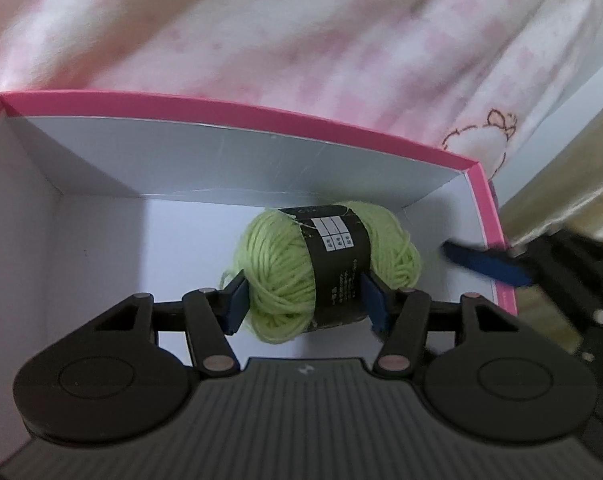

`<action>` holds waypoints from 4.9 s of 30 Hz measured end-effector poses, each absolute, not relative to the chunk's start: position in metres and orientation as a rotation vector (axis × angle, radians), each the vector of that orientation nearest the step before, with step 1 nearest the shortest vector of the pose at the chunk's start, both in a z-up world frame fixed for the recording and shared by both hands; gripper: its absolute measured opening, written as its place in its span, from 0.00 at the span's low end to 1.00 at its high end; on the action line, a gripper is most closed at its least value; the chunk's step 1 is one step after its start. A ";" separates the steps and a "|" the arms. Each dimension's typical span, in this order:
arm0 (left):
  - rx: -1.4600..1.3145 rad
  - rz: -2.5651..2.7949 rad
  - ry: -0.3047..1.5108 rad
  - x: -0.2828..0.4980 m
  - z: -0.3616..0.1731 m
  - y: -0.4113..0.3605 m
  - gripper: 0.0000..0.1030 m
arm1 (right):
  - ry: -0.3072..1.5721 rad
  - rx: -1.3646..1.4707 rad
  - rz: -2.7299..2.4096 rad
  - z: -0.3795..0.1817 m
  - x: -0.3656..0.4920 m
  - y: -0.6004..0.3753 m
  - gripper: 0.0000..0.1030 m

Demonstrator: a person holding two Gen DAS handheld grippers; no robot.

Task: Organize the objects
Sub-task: 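Carry the yarn ball into the pink box and open the right tool, then move the right tool to the blue wet-wipe pack and grasp it, then carry the wipe pack into the pink box beside the yarn and release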

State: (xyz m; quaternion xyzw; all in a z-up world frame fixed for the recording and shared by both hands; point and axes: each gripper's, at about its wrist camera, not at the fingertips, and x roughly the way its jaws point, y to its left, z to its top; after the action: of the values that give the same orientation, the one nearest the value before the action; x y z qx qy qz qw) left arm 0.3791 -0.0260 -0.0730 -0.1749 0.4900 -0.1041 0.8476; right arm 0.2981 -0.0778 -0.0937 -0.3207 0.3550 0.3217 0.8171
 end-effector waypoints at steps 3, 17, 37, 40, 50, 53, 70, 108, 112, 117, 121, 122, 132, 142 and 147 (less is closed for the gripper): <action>-0.368 -0.255 1.038 0.385 -0.072 -0.041 0.55 | 0.779 -0.654 0.711 -0.093 0.299 -0.086 0.55; -0.287 -0.179 1.018 0.375 -0.050 -0.051 0.71 | 0.756 -0.598 0.617 -0.122 0.312 -0.084 0.26; -0.161 -0.147 1.010 0.266 0.044 -0.004 0.75 | 0.796 -0.267 0.755 -0.032 0.212 -0.134 0.36; -0.050 -0.171 1.000 0.244 0.066 -0.007 0.77 | 0.819 -0.231 0.780 -0.013 0.190 -0.139 0.41; -0.034 -0.234 1.010 0.169 0.102 0.017 0.88 | 0.899 -0.141 0.883 0.017 0.123 -0.152 0.58; 0.001 -0.200 1.022 0.150 0.087 0.021 0.88 | 0.914 -0.139 0.915 0.014 0.106 -0.147 0.60; -0.189 -0.084 1.142 0.094 -0.043 0.054 0.89 | 1.023 -0.212 0.978 -0.085 0.055 -0.099 0.75; -0.301 -0.143 1.101 0.057 -0.067 0.034 0.38 | 1.094 -0.216 0.842 -0.130 0.043 -0.099 0.43; -0.332 -0.169 1.052 0.052 -0.046 0.030 0.38 | 1.003 -0.220 0.829 -0.104 0.040 -0.110 0.45; -0.317 -0.187 0.979 0.060 -0.010 0.023 0.38 | 0.915 -0.250 0.813 -0.072 0.043 -0.115 0.45; -0.322 -0.197 0.907 0.073 0.024 0.022 0.38 | 0.879 -0.207 0.793 -0.043 0.056 -0.124 0.46; -0.315 -0.206 0.887 0.076 0.034 0.020 0.38 | 0.886 -0.171 0.787 -0.035 0.060 -0.128 0.47; -0.283 -0.249 0.837 0.127 0.081 -0.005 0.38 | 0.800 -0.172 0.740 0.006 0.099 -0.152 0.49; -0.301 -0.191 0.864 0.209 0.050 -0.021 0.38 | 0.863 -0.186 0.680 -0.018 0.199 -0.146 0.49; -0.338 -0.172 0.922 0.253 0.016 -0.014 0.38 | 0.958 -0.204 0.667 -0.048 0.240 -0.131 0.49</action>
State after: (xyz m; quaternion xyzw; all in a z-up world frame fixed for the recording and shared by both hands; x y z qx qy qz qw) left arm 0.2531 -0.0140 0.0165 -0.1621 0.4422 -0.0825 0.8783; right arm 0.2403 -0.1309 -0.0477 -0.0960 0.4513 0.3142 0.8297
